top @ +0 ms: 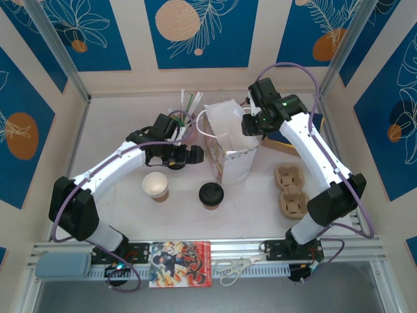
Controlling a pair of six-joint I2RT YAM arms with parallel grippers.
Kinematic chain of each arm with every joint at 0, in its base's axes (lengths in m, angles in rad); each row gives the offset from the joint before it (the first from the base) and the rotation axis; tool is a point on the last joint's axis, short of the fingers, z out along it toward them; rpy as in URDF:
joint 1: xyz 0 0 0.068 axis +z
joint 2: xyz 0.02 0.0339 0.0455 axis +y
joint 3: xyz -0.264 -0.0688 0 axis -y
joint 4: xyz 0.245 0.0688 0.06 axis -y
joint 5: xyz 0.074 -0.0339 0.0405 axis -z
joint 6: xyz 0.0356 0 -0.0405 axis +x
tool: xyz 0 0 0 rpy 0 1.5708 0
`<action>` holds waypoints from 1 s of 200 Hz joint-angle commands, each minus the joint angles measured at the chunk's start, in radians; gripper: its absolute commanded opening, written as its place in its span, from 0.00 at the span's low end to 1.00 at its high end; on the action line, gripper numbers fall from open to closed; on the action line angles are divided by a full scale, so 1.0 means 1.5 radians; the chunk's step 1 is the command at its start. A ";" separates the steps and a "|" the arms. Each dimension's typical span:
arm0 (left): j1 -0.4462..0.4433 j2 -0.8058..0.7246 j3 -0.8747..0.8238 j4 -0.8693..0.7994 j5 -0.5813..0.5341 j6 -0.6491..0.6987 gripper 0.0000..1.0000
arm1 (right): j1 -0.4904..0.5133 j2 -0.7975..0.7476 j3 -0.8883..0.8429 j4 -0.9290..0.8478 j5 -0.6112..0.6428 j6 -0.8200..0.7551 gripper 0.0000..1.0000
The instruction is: Pack the takeout coffee
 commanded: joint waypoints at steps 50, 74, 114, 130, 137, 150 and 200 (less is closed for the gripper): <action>-0.006 -0.053 0.044 -0.060 -0.035 0.011 1.00 | -0.004 -0.079 0.055 -0.017 -0.039 0.036 0.61; -0.005 -0.082 0.045 -0.073 -0.045 0.010 1.00 | -0.014 -0.119 0.038 -0.008 -0.051 0.058 0.67; -0.005 -0.128 0.063 -0.106 -0.049 0.015 1.00 | -0.034 -0.195 -0.011 -0.001 -0.057 0.096 0.73; -0.005 -0.150 0.070 -0.110 -0.034 0.018 1.00 | -0.049 -0.230 -0.041 -0.002 -0.051 0.113 0.76; -0.006 -0.160 0.071 -0.109 -0.022 0.019 1.00 | -0.056 -0.246 -0.056 -0.005 -0.047 0.121 0.76; -0.006 -0.178 0.071 -0.104 0.002 0.020 1.00 | -0.078 -0.271 -0.085 -0.018 -0.041 0.139 0.76; -0.012 -0.236 0.063 -0.091 0.070 0.039 1.00 | -0.161 -0.346 -0.239 -0.075 -0.030 0.186 0.74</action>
